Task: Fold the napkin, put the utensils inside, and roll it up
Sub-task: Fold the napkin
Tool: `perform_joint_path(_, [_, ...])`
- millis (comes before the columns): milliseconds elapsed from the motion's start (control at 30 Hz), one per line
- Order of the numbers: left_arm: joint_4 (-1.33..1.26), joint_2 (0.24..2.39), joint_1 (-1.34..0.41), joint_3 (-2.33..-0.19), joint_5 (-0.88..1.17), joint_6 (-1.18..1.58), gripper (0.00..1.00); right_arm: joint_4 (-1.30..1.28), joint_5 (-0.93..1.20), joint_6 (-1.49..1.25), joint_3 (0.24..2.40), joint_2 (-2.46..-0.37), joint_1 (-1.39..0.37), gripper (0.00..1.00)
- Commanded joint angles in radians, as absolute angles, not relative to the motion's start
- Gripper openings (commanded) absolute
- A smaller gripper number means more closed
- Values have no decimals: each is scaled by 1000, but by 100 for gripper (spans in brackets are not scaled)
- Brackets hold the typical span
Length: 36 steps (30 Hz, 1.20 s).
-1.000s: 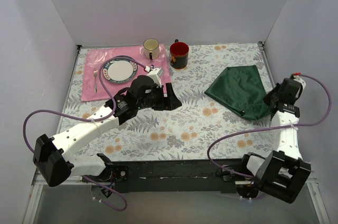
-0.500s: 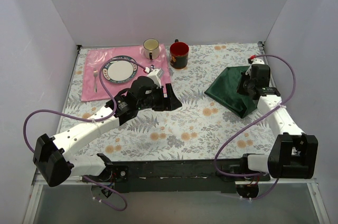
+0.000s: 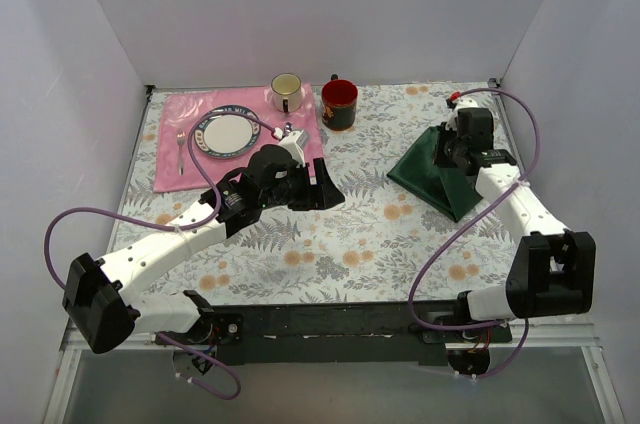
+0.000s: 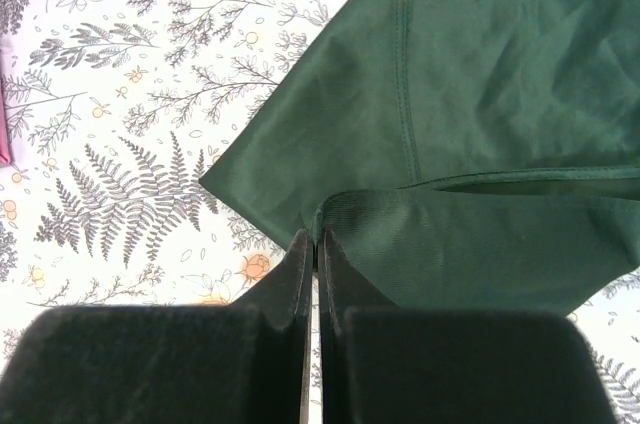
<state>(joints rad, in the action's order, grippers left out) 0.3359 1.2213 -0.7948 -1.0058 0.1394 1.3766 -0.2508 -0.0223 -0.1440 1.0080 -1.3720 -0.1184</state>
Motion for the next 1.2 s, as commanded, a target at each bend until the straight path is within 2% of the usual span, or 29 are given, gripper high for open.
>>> perform_joint_path(0, [330,1218,-795,-1012,138,1384,66,-207,-6,-103,1081,-1413,-143,1])
perform_joint_path(1000, [331,1223,-795,-1006,110,1404,67,-193,146,-34,1157,-1720,-206,2])
perform_joint_path(1100, [328,1223,-795,-1002,107,1405,67,-204,215,-43,1173,-1746,-207,11])
perform_joint_path(1167, [319,1223,-795,-997,104,1408,67,-250,247,-46,1198,-1761,-207,24])
